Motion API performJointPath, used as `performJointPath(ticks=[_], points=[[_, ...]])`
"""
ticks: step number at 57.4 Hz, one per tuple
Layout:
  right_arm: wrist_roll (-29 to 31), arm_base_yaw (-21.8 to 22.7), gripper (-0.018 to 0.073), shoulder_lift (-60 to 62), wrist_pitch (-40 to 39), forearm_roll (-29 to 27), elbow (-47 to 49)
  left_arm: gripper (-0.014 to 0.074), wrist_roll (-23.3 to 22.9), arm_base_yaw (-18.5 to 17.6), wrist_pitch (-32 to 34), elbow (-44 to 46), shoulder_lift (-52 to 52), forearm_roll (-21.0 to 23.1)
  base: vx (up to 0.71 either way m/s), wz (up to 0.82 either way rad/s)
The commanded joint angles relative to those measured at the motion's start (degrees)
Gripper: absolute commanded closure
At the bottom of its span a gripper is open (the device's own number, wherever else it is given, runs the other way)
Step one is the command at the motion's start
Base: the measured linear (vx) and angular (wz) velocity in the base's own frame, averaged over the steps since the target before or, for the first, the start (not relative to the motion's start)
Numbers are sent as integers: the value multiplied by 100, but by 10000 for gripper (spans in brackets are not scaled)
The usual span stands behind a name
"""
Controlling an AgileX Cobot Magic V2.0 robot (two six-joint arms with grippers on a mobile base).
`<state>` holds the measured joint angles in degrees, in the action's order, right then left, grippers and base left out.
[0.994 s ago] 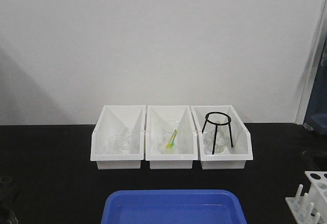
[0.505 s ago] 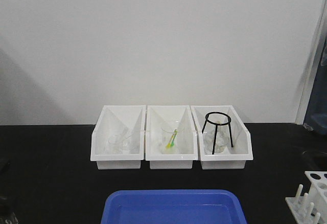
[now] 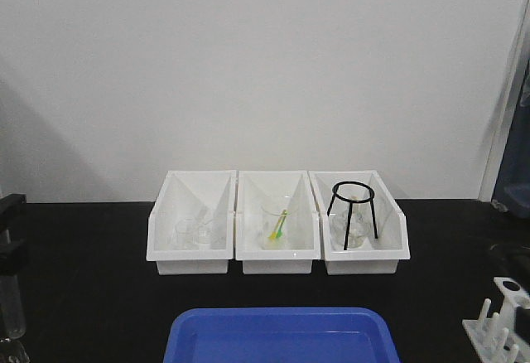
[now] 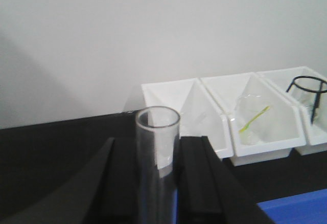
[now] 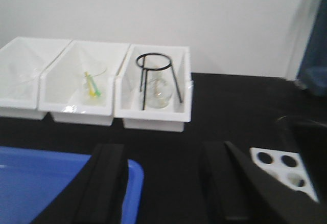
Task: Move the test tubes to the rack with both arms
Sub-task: 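Lift the test tube up out of the beaker with the left gripper, then bring the held test tube toward the approaching right gripper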
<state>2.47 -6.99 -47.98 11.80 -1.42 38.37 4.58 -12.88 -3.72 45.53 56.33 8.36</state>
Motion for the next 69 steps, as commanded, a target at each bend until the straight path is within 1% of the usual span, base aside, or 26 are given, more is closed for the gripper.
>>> performJointPath(ticks=[1, 11, 19, 22, 27, 34, 40, 45, 46, 47, 53, 56, 63, 69], points=[[115, -447, 176, -232, -548, -27, 207, 604, -20, -282, 464, 258, -77, 17, 0, 0], [160, -1525, 176, -712, -951, -27, 207, 604, -20, -846, 515, 258, -77, 1, 0, 0], [177, -2262, 171, -1028, -1265, -21, 207, 605, -20, -1231, 575, 258, -77, 1, 0, 0], [177, -2549, 162, -1149, -1394, -21, 207, 605, -20, -1405, 595, 258, -75, -39, 0, 0], [177, -3016, 132, -1317, -1742, -21, 207, 605, -20, -1580, 697, 253, -19, -18, 0, 0], [153, -3500, 90, -1532, -2410, -26, 207, 605, -78, -1863, 822, 253, 121, 27, 0, 0], [-75, -3739, 78, -1747, -2901, -71, 207, 605, -78, -2131, 876, 253, 225, 27, 0, 0], [-304, -3827, 78, -1901, -3183, -66, 207, 605, -78, -2329, 972, 253, 315, 27, 0, 0], [-462, -3896, 78, -2046, -3333, -15, 207, 605, -78, -2494, 1096, 253, 409, 27, 0, 0], [-461, -3908, 78, -2063, -3334, 2, 207, 605, -78, -2523, 1096, 253, 427, 27, 0, 0], [-462, -3975, 80, -2174, -3451, 243, 207, 605, -78, -2661, 1173, 253, 533, 27, 0, 0], [-558, -3975, 80, -2231, -3531, 358, 207, 605, -78, -2713, 1212, 253, 563, 27, 0, 0], [-868, -3975, 80, -2346, -3739, 532, 207, 605, -87, -2713, 1262, 253, 627, 27, 0, 0], [-1078, -3975, 80, -2482, -3968, 934, 207, 605, -168, -2713, 1304, 253, 660, 27, 0, 0]])
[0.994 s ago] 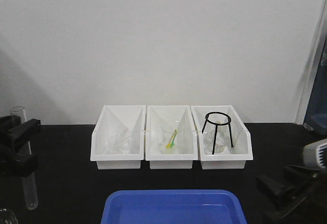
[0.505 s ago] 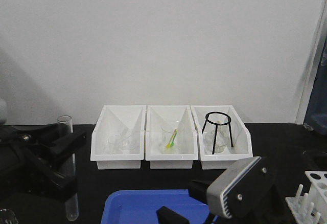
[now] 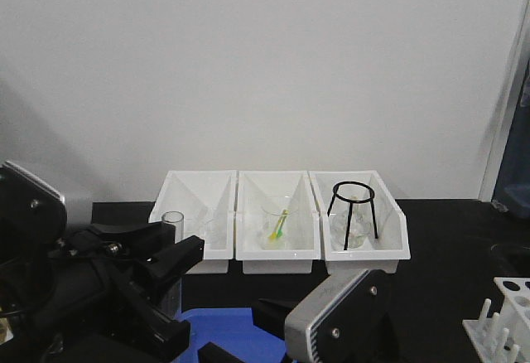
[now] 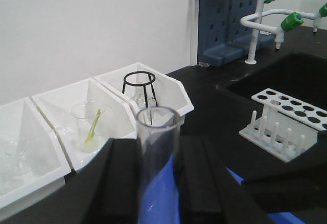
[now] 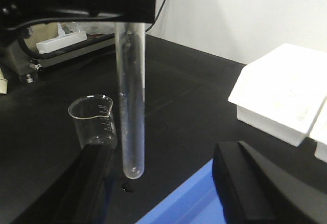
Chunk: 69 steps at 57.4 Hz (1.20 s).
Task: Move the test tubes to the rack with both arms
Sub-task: 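Bring the held test tube toward the approaching right gripper, then grasp the test tube with the right gripper and open the left gripper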
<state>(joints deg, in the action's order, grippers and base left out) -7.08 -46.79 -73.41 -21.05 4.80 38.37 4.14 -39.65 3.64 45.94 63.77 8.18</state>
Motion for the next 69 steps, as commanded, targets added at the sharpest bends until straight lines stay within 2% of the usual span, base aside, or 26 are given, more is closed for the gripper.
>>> performJointPath(ticks=[1, 13, 35, 47, 59, 69], points=[[-150, 5, 80, 26, -746, 387, 207, 605, -185, -36, 567, 211, -76, 44, 0, 0], [-550, 5, 80, -335, -1564, 796, 207, 605, -309, -36, 615, 211, 6, 44, 0, 0], [-616, 15, 80, -936, -2601, 680, 218, 605, -329, -36, 517, 211, 99, 44, 0, 0], [-639, 15, 80, -1224, -2558, 649, 572, 605, -316, -99, 287, 211, 99, 19, 0, 0], [-673, 15, 81, -1386, -2426, 649, 882, 605, -278, -305, 294, 211, 110, -15, 0, 0], [-673, 15, 82, -1391, -2404, 631, 887, 605, -278, -312, 305, 211, 144, -154, 0, 0]])
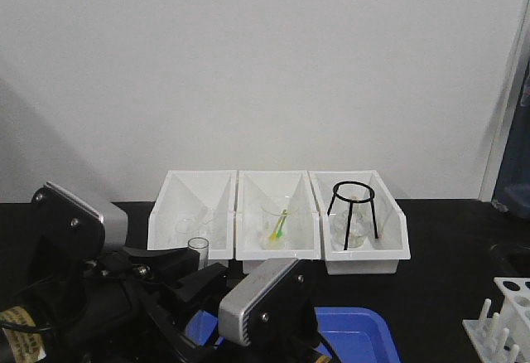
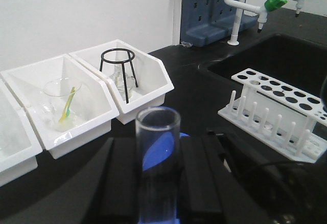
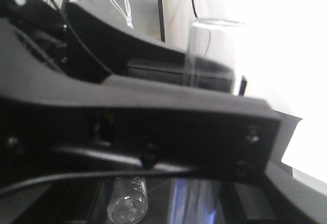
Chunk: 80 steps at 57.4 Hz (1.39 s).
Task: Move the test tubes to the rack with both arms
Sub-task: 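Grasp the test tube with the right gripper and open the left gripper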
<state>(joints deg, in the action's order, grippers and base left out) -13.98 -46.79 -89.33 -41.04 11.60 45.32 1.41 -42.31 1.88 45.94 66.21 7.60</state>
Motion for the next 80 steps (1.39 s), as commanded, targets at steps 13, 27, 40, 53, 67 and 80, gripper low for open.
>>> performJointPath(ticks=[13, 27, 40, 53, 67, 80], points=[[18, 15, 145, 201, -300, -159, 192, 605, -5, -46, 486, 211, -100, -115, 0, 0], [18, 15, 312, 201, -305, -159, 192, 605, -5, -46, 481, 211, -100, -115, 0, 0], [18, 15, 510, 201, -305, -159, 192, 605, -5, -46, 482, 211, -100, -109, 0, 0], [31, 15, 572, 201, -275, -159, 192, 604, -63, -46, 482, 211, -100, -92, 0, 0], [79, 15, 569, 201, -175, -159, 192, 544, -31, -46, 485, 211, -100, -104, 0, 0], [81, 15, 567, 201, -64, -159, 192, 325, -3, -46, 536, 211, -100, -104, 0, 0]])
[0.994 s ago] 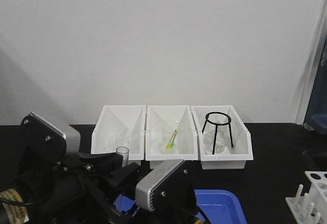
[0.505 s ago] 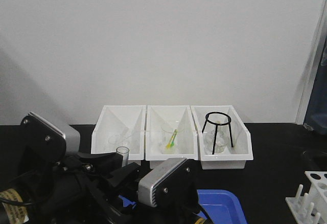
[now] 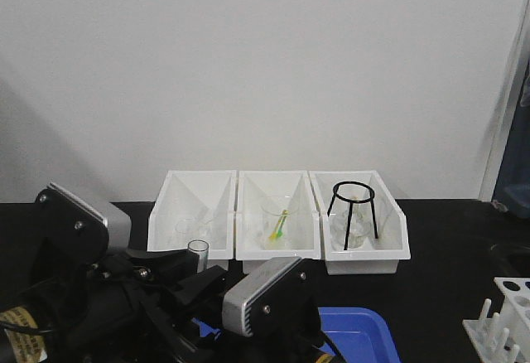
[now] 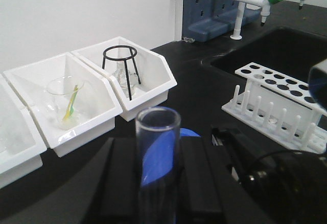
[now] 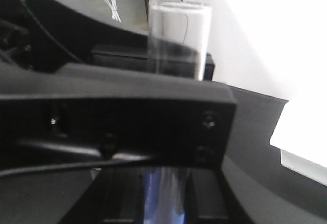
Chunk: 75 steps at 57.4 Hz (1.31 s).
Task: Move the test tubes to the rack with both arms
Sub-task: 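Grasp the test tube with the right gripper and open the left gripper, then carry the test tube with the right gripper over the white rack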
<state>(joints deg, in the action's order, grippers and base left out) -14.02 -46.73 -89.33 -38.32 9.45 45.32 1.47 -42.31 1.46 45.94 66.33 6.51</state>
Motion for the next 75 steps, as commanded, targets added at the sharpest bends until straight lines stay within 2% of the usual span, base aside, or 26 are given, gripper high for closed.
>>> performJointPath(ticks=[1, 6, 12, 17, 34, 43, 48, 56, 63, 75], points=[[85, 9, 567, 201, -327, 57, 192, 318, -8, -46, 603, 211, -118, 6, 0, 0], [85, 9, 567, 201, -285, 57, 192, 211, -8, -46, 762, 211, -143, 6, 0, 0], [85, 9, 567, 201, -280, 57, 192, 134, -8, -46, 946, 216, -217, 6, 0, 0], [85, 9, 567, 201, -280, 57, 192, 107, -8, -46, 1006, 216, -318, 6, 0, 0], [90, 9, 567, 201, -281, 57, 192, 109, 85, -46, 1047, 216, -1057, -6, 0, 0], [520, 45, 567, 201, -281, 12, 192, 116, 331, -46, 890, 216, -1635, -1, 0, 0], [600, 149, 567, 201, -281, -219, 192, 134, 443, -46, 674, 216, -1880, -1, 0, 0], [714, 552, 567, 285, -273, -515, 187, 169, 448, -46, 116, 211, -2218, -1, 0, 0], [755, 1005, 566, 510, -192, -531, 179, 208, 450, -46, -258, 211, -2346, -6, 0, 0], [789, 2261, 566, 1134, 531, -505, 179, 297, 450, -46, -606, 211, -2341, -6, 0, 0]])
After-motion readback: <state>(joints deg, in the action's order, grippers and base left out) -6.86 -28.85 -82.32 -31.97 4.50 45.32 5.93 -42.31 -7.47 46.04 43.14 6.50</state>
